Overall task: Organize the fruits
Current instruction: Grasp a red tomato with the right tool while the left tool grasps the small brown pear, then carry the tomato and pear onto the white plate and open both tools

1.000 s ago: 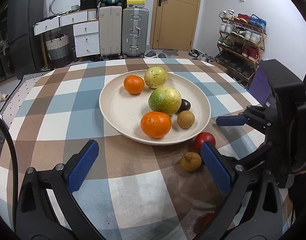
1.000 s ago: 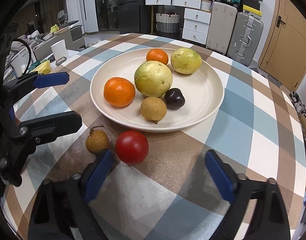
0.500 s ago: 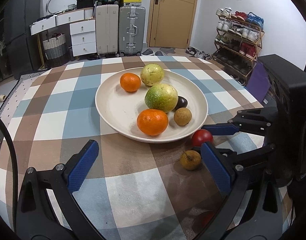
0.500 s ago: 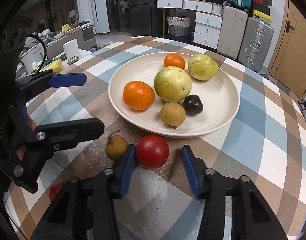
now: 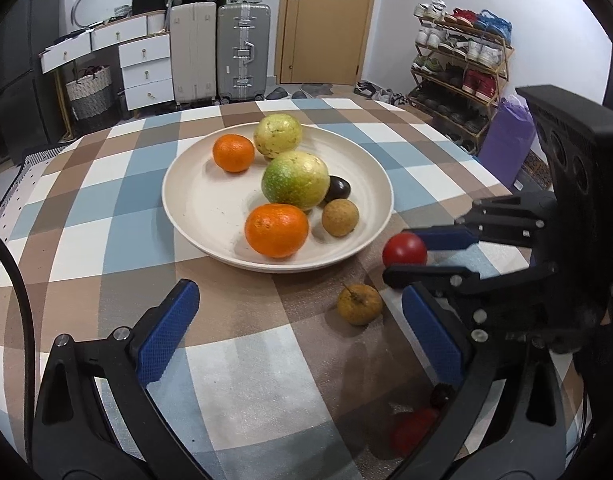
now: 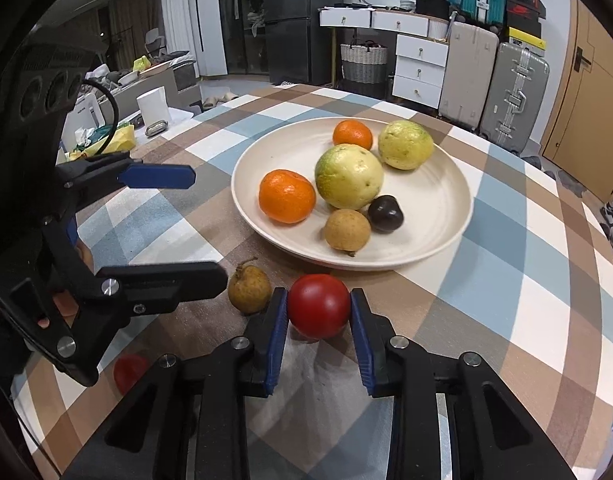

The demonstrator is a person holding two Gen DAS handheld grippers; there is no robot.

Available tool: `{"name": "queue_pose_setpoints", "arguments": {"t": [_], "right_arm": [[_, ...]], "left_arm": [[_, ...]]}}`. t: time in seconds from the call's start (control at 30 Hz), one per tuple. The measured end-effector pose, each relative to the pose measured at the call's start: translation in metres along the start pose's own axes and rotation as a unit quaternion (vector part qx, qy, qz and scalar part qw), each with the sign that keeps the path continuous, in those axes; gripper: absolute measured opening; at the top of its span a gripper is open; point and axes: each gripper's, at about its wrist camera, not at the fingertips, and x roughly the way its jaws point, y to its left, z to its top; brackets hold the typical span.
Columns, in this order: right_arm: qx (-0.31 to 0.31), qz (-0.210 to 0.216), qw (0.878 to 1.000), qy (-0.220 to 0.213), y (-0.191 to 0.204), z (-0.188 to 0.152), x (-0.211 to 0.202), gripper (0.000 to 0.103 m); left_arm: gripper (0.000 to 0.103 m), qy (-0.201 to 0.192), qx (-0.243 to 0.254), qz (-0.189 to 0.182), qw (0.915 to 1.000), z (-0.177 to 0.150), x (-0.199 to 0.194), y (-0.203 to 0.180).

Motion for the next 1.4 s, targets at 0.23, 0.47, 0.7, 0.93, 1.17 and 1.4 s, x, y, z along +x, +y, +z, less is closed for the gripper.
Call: {"name": "queue_pose_setpoints", "arguments": {"t": [0.23, 0.47, 0.7, 0.93, 1.17, 1.4], "right_arm": [[0.011, -0.004, 1.0, 0.0, -0.005, 0.0, -0.001, 0.031], [0.01, -0.003, 1.0, -0.001, -0.004, -0.001, -0.002, 0.031], [0.008, -0.002, 1.0, -0.004, -0.003, -0.001, -0.004, 0.031], [0.007, -0.001, 1.0, -0.005, -0.002, -0.001, -0.004, 0.031], [0.011, -0.001, 1.0, -0.014, -0.004, 0.0, -0.007, 0.031], [0.02, -0.007, 0.999, -0.033, -0.008, 0.002, -0.012, 0.031]], "left_arm": [[0.079, 0.034, 0.01, -0.033, 0.9988, -0.003, 0.01, -0.006], [0.057, 0.052, 0.018, -0.054, 0.9971, -0.004, 0.017, -0.011], [0.033, 0.067, 0.026, -0.074, 0.9947, -0.004, 0.023, -0.015], [0.024, 0.057, 0.033, -0.083, 0.9943, -0.003, 0.019, -0.017], [0.024, 0.042, 0.024, -0.072, 0.9962, -0.002, 0.013, -0.011], [0.024, -0.009, -0.002, -0.067, 0.9977, 0.005, -0.009, 0.003]]}}
